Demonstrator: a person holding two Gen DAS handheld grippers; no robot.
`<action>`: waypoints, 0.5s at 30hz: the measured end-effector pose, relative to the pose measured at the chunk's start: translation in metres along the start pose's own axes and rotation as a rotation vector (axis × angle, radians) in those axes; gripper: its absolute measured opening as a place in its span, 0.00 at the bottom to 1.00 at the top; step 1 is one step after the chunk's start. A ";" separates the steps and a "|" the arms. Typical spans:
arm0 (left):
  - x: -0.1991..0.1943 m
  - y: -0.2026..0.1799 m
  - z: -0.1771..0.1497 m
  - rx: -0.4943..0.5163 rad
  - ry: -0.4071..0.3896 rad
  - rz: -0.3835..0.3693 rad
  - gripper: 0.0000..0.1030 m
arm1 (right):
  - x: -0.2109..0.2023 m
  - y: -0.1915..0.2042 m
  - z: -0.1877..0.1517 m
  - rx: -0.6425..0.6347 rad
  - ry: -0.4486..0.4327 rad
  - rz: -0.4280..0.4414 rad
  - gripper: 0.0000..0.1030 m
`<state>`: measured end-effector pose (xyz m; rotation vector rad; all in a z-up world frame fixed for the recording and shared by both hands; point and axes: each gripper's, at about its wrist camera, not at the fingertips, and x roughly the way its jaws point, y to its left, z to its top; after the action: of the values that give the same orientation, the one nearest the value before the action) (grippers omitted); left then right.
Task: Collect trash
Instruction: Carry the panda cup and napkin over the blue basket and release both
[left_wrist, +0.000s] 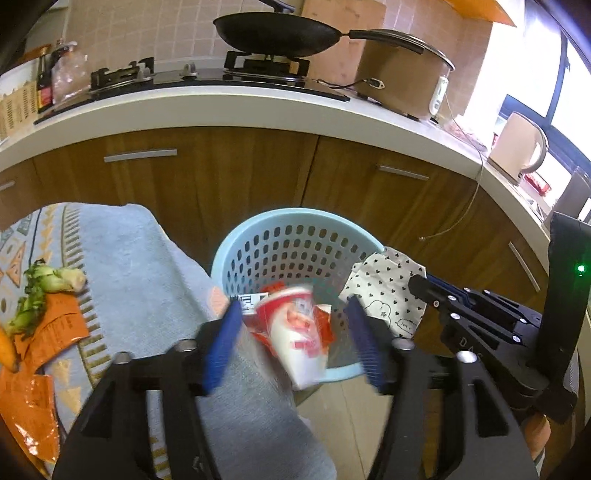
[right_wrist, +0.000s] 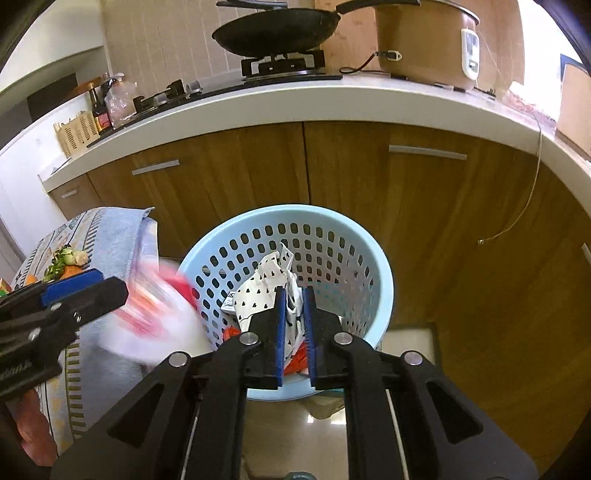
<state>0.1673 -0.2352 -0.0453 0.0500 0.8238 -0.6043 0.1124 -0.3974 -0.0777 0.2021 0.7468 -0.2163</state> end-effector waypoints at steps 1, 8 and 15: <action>-0.001 0.000 -0.001 0.001 -0.004 0.000 0.63 | 0.001 -0.001 0.000 0.004 0.000 0.006 0.18; -0.008 0.007 -0.004 -0.014 -0.014 0.005 0.63 | 0.000 0.003 0.003 0.004 -0.006 0.022 0.27; -0.026 0.018 -0.011 -0.041 -0.042 0.021 0.63 | -0.015 0.025 0.004 -0.040 -0.051 0.050 0.45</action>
<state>0.1557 -0.2043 -0.0383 0.0087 0.7933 -0.5670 0.1107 -0.3731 -0.0614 0.1768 0.6939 -0.1587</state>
